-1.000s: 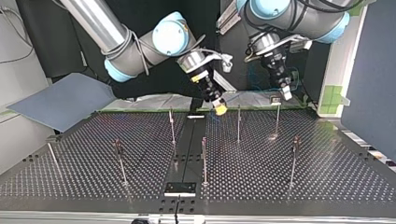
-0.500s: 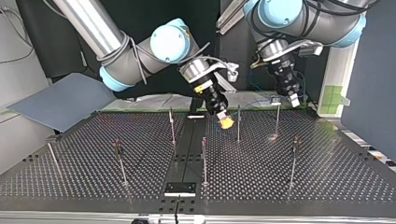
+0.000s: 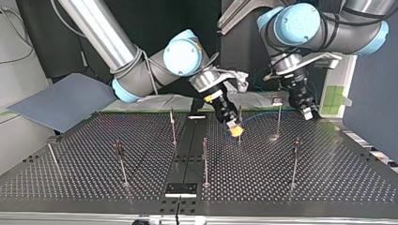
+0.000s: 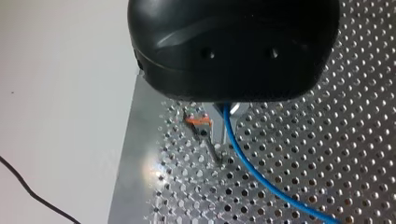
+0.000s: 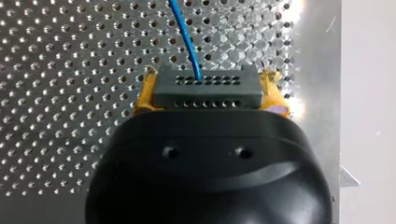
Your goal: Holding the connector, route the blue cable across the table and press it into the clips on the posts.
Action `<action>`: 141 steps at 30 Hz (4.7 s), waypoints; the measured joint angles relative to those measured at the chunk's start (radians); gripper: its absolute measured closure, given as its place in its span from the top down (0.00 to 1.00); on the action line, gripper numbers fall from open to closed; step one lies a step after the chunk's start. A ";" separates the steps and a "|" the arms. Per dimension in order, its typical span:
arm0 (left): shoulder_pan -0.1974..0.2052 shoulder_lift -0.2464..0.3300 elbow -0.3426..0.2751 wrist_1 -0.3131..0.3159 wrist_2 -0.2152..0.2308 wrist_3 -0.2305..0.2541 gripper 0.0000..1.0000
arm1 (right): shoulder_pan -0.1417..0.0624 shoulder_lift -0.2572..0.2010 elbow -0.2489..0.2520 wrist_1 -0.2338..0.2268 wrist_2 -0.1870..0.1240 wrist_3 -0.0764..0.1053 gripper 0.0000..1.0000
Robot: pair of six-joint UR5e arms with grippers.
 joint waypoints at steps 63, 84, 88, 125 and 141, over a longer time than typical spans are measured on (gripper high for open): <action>0.316 -0.184 0.150 0.179 0.484 -0.179 0.00 | -0.009 0.126 -0.276 0.049 -0.010 0.058 0.00; 0.340 -0.350 0.257 0.212 0.602 -0.247 0.00 | -0.040 0.129 -0.276 0.047 -0.014 0.060 0.00; 0.352 -0.371 0.257 0.202 0.579 -0.253 0.00 | -0.043 0.130 -0.275 0.053 0.001 0.057 0.00; 0.398 -0.300 0.180 0.090 0.476 -0.306 0.95 | -0.051 0.137 -0.254 0.062 0.025 0.003 0.00; 0.368 -0.143 0.036 -0.057 0.521 -0.287 0.99 | -0.014 0.141 -0.257 0.059 0.039 0.002 0.00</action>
